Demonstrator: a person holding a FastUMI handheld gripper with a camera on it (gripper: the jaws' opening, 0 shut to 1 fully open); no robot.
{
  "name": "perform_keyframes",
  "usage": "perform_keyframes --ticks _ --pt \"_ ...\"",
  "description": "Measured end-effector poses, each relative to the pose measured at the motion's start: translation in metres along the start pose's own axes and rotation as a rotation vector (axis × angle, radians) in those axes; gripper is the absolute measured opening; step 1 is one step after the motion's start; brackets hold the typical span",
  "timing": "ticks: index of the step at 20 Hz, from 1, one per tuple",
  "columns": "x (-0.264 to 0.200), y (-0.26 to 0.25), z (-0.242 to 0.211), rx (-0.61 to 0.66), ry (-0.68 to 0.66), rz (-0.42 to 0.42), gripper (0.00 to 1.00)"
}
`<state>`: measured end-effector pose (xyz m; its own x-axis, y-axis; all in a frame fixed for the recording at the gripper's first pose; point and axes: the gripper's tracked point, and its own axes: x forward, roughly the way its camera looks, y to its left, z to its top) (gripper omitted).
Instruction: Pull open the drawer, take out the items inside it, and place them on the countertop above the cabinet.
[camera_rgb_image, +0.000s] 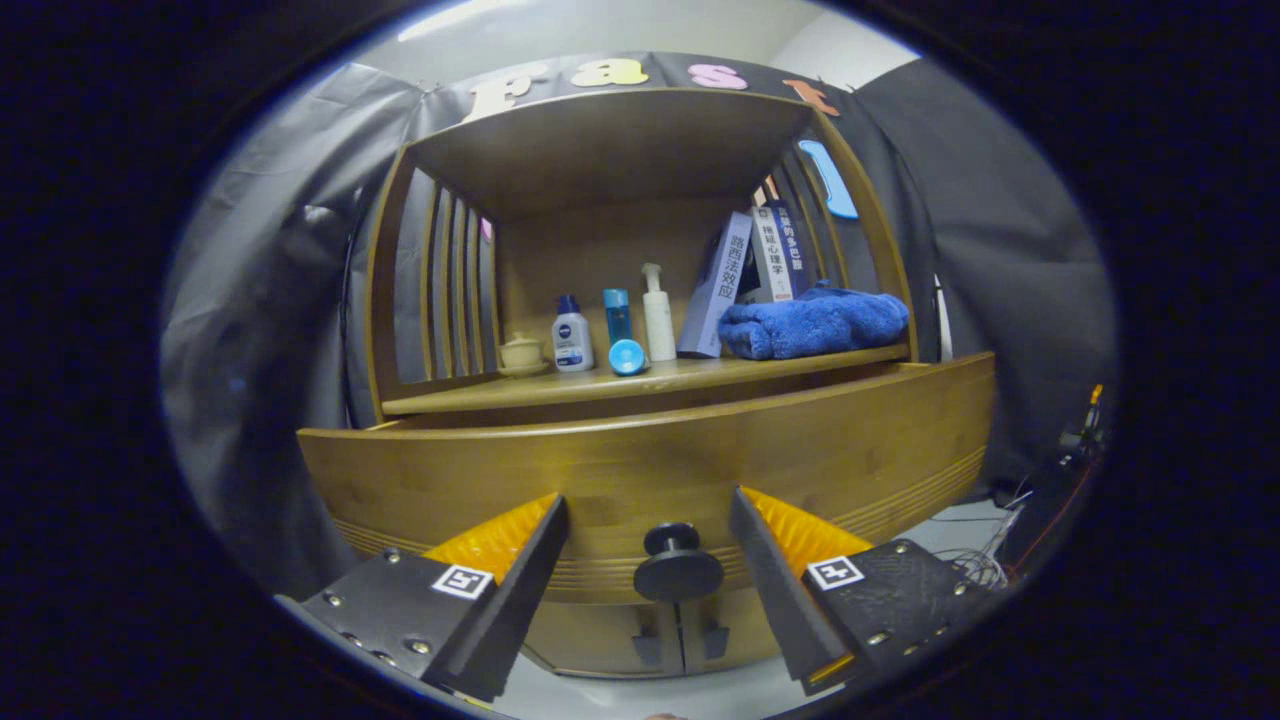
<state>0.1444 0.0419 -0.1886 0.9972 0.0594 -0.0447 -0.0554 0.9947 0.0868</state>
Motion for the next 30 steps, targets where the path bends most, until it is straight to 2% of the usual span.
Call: perform_keyframes --ticks 17,23,25,28,30 --pt "0.091 0.007 -0.004 -0.018 -0.131 0.014 0.99" --pt "0.094 0.009 -0.007 -0.070 -0.152 0.008 0.99" --pt "0.094 0.009 -0.007 -0.066 -0.145 0.008 0.99" --pt "0.092 0.006 -0.032 -0.046 0.007 0.002 0.99" --pt "0.087 0.008 -0.034 0.005 0.040 0.021 0.99"
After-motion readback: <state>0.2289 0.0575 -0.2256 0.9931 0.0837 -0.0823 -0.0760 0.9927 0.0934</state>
